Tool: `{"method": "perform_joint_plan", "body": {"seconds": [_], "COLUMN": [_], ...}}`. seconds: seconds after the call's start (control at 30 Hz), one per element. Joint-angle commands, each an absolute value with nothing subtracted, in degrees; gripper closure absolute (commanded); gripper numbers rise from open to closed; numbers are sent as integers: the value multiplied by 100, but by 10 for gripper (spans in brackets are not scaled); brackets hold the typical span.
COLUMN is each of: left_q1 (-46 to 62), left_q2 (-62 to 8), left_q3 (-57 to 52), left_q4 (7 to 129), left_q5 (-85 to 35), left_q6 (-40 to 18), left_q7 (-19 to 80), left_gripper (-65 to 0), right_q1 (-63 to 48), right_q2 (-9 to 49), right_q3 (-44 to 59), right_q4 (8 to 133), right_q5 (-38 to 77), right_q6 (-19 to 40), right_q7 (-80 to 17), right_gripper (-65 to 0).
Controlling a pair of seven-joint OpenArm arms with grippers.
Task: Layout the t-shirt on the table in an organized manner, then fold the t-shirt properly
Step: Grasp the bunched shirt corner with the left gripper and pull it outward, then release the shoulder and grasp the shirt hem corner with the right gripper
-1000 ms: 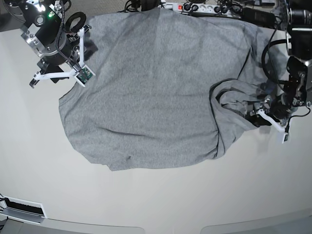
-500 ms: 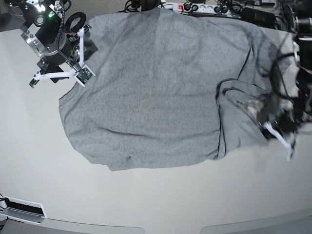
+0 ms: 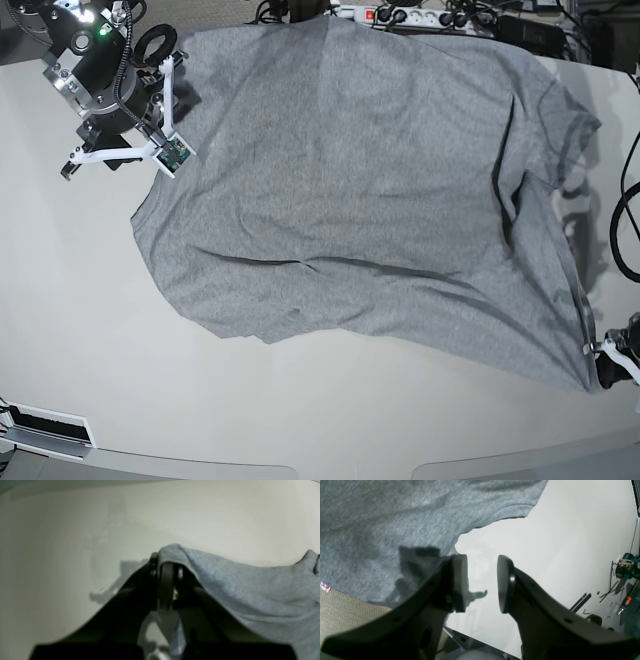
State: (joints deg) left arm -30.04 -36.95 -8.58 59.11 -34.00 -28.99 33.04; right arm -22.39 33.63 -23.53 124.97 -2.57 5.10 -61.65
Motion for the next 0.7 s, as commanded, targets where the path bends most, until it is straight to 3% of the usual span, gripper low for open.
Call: {"method": "perform_joint_plan", "body": {"seconds": [0.0,0.2,0.4,0.6,0.67], "left_q1": [-3164,-3323,-3774,-4018,-3999], "left_q2": [-3811,-3811,-3806,-3809,-3809], "left_q3": [-862,-207,777,1304,1304], "left_q4": [5994,5988,5988,5988,5988], "left_q5": [-3505,-3249,-3173,-3155,-3157], "left_q6": [-2893,-2891,-2871,-2864,-2773], "left_q7": [3052,2617,2576,2829,2902], "left_gripper": [0,0,0,0,0], "right_q1": [-2224,-2220,-1868,-399,233], "right_q2": [3430,3428,3428,3186,2950], "right_q3": [-2320,-2320,-2320,-2320,-2320], "right_q4": [12584,12584,12547,11321,10571], "right_q5": [-303,-307,-298,231,508], "right_q6": [486,486,484,471,733], "right_q7": [-6106,-6088,-5004,-4794,-4797], "right_gripper": [-225,-225,-225,-234,-278]}}
